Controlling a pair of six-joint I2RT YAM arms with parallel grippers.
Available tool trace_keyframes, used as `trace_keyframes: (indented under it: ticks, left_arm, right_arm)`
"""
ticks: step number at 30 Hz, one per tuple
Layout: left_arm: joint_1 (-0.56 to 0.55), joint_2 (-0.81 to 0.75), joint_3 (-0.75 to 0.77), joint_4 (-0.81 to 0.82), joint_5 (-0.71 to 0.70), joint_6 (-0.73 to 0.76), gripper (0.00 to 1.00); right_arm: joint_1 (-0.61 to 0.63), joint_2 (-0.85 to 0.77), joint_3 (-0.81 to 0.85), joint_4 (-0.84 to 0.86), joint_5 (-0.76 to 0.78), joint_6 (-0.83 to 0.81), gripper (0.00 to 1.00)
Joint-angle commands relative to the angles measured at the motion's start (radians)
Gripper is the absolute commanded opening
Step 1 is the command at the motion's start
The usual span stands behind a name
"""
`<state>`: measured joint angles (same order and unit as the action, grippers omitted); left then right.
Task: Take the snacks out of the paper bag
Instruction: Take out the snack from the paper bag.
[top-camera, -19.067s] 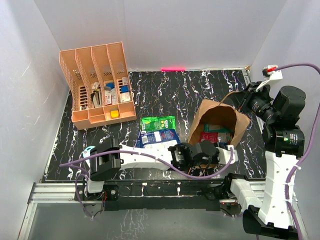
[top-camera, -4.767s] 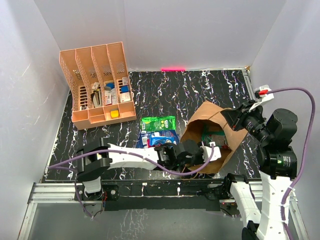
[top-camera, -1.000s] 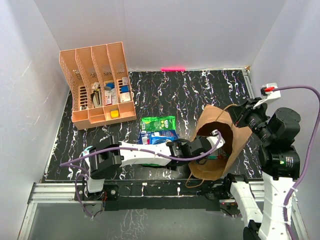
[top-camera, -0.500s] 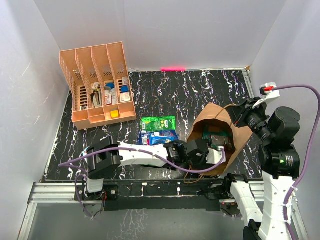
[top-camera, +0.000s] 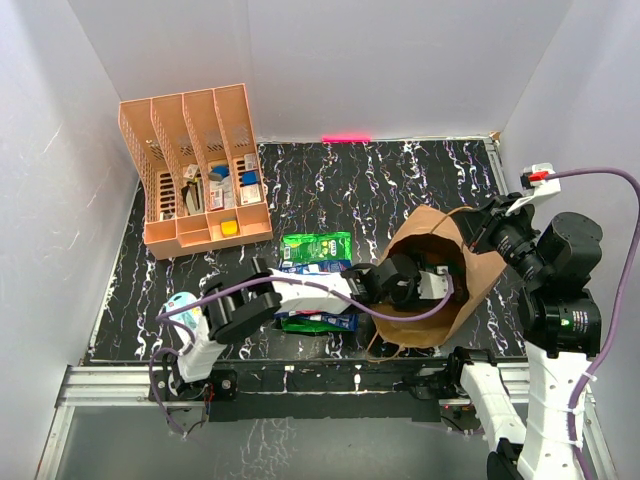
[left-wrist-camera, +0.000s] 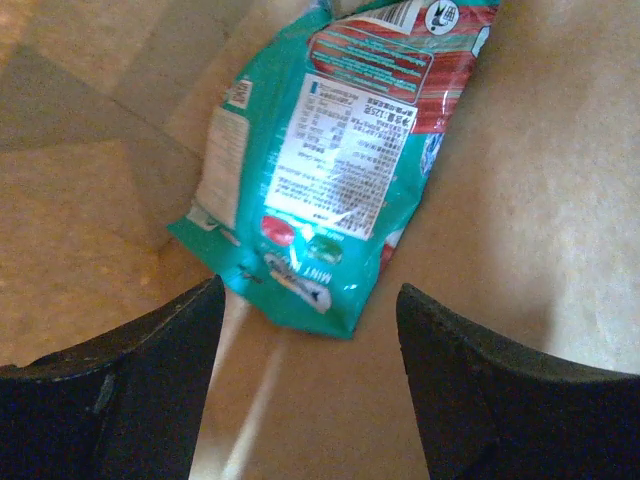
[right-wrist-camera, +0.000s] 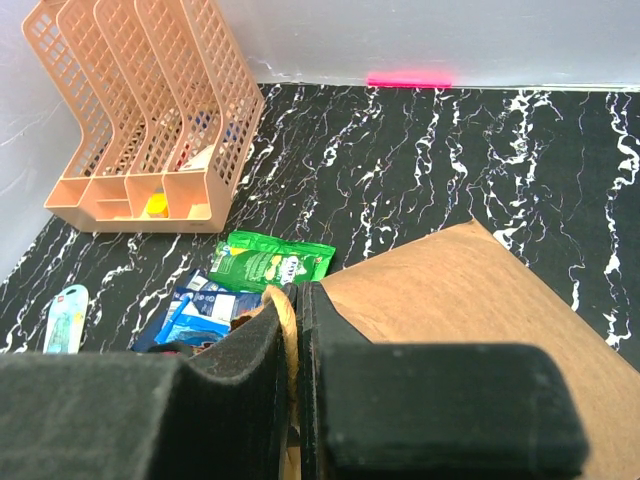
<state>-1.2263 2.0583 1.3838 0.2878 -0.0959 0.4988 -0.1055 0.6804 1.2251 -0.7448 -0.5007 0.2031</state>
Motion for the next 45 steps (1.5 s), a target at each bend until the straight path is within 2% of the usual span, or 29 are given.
trace_keyframes:
  ticks: [1, 5, 7, 12, 15, 21, 28, 33, 40, 45]
  left_arm:
    - [0.010, 0.061, 0.085, 0.069, 0.010, -0.024, 0.72]
    - [0.015, 0.123, 0.152, 0.104, -0.086, -0.119, 0.80]
    - [0.025, 0.151, 0.181, 0.095, -0.102, -0.174, 0.97]
    - [0.046, 0.213, 0.239, 0.035, -0.114, -0.249, 0.98]
    - [0.065, 0.244, 0.270, -0.027, -0.088, -0.313, 0.96]
    - [0.070, 0.261, 0.258, -0.077, 0.027, -0.362, 0.74]
    - [0.077, 0.279, 0.291, -0.122, 0.025, -0.391, 0.32]
    - [0.076, 0.209, 0.282, -0.128, -0.004, -0.369, 0.02]
    - [0.069, 0.057, 0.255, -0.151, -0.116, -0.447, 0.00]
    - [0.035, -0.083, 0.153, -0.121, -0.144, -0.460, 0.00]
  right_arm:
    - [0.004, 0.001, 0.043, 0.053, -0.008, -0.010, 0.08]
    - [0.003, 0.005, 0.043, 0.053, -0.010, -0.011, 0.08]
    - [0.004, 0.004, 0.041, 0.052, -0.013, -0.011, 0.08]
    - [0.004, 0.005, 0.049, 0.047, -0.012, -0.013, 0.08]
    - [0.003, 0.005, 0.050, 0.047, -0.012, -0.013, 0.08]
    - [0.003, 0.003, 0.052, 0.047, -0.010, -0.013, 0.08]
    - [0.004, 0.002, 0.055, 0.043, -0.007, -0.011, 0.08]
    - [0.004, -0.002, 0.045, 0.041, 0.003, -0.013, 0.08]
    - [0.004, -0.013, 0.021, 0.051, 0.031, -0.011, 0.08]
    - [0.004, -0.012, 0.024, 0.057, 0.066, -0.001, 0.08]
